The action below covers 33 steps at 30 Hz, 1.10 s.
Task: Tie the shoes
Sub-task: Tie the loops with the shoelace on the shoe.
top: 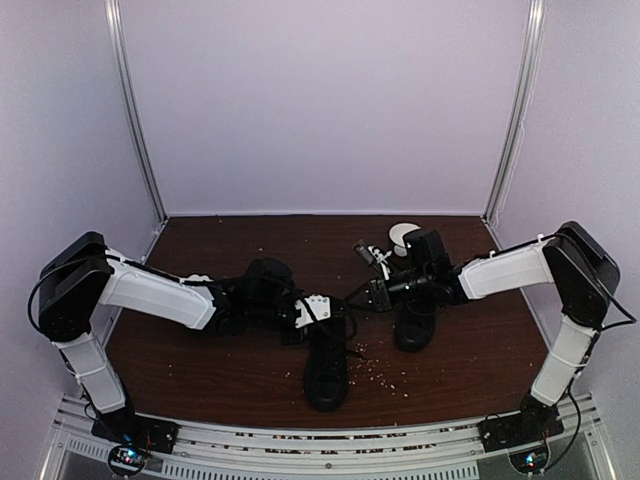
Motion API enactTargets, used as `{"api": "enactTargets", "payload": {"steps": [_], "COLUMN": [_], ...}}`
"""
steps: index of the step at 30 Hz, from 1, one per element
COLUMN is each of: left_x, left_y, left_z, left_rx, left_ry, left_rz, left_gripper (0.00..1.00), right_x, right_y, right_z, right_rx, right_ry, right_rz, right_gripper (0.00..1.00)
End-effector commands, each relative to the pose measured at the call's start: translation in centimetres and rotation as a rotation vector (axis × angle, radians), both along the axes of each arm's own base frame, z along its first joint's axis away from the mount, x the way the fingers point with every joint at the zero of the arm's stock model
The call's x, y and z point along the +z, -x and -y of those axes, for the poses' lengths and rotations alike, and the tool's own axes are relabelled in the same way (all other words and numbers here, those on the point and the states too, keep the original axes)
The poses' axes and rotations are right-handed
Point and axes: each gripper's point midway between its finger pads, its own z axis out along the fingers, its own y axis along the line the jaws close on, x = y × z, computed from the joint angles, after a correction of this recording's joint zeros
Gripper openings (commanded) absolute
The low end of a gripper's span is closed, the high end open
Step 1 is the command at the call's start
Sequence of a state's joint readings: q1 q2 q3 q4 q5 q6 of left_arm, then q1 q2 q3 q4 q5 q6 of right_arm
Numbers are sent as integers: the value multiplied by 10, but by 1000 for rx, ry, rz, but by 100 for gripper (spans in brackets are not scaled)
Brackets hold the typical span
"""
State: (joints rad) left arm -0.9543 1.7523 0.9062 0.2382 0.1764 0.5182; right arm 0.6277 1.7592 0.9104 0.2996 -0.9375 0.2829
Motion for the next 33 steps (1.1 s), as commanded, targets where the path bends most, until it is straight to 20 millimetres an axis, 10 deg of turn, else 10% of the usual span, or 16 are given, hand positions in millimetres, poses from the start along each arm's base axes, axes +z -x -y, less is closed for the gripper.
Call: {"api": "enactTargets", "payload": {"steps": [1,33], "left_x": [17,17], "left_y": [-7,-1], "left_z": [7,10], "left_rx": [-2,-37], "left_ry": [58,62], "left_rz": [33,16], "left_gripper": [0,0], "right_x": [-5,-20], "right_y": [3,35], "right_z": [-7,-32], "right_rx": [48,185], "right_ry": [31,58], "right_rz": [-10,-161], "right_gripper": [17,20]}}
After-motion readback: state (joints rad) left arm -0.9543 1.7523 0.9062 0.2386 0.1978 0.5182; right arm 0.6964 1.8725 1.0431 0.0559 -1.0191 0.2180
